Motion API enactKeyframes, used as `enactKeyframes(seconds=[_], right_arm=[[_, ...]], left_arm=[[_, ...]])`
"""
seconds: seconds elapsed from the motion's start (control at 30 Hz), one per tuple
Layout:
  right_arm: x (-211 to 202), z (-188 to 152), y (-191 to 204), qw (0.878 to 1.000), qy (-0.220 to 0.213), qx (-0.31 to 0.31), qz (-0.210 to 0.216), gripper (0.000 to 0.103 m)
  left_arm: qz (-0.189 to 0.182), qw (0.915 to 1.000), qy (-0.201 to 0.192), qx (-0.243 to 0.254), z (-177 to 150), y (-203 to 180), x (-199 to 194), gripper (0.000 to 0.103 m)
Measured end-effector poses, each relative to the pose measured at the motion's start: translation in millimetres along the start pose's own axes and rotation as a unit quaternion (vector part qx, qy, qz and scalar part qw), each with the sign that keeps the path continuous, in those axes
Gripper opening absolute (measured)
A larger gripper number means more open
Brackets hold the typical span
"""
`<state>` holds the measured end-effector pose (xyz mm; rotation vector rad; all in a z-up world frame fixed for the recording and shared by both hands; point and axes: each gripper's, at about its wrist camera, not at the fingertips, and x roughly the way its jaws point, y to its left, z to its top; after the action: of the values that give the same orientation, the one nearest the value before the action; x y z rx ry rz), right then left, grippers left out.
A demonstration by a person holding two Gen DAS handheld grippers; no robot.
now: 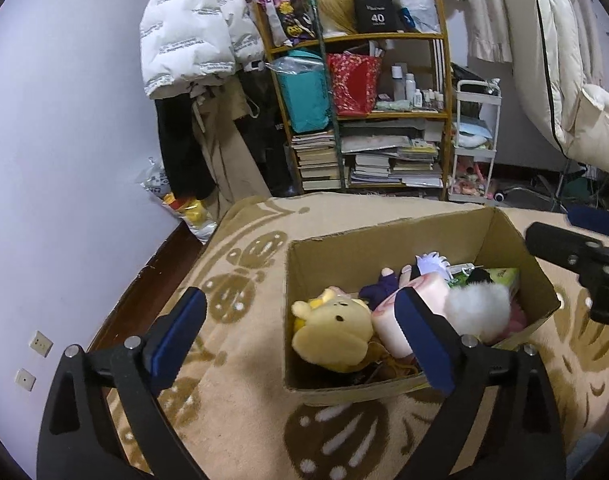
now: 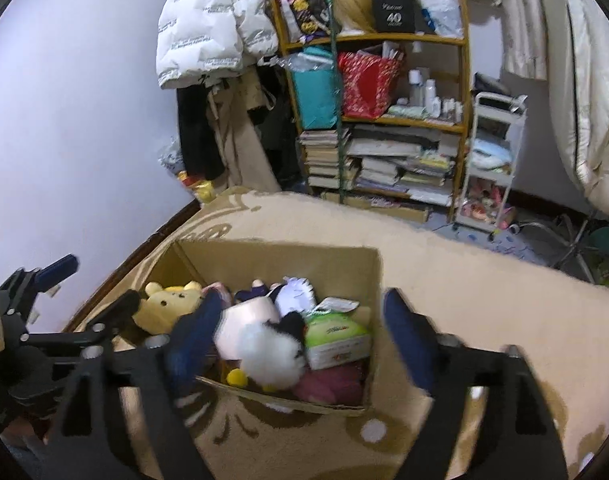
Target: Organize soft objects
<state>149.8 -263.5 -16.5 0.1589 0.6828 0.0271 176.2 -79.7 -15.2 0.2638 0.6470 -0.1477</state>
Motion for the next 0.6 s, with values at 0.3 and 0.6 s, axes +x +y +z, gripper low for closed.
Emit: enactKeyframes(seconds=[0.3,0.6], right_arm=[[-40.0,10.7,-5.2,1.0,-0.021,0.001,-0.017,0.103],[-86.8,2.1,-12.9,0.999,-0.037,0.017,-0.027,0.103]], left_arm=[[0.022,0.9996,-0.018,0.005,2.2,15.6,-40.2,0.098],[0.044,0.9969,-0.063,0.018,-6.7,28.7,-94.7,0.103]])
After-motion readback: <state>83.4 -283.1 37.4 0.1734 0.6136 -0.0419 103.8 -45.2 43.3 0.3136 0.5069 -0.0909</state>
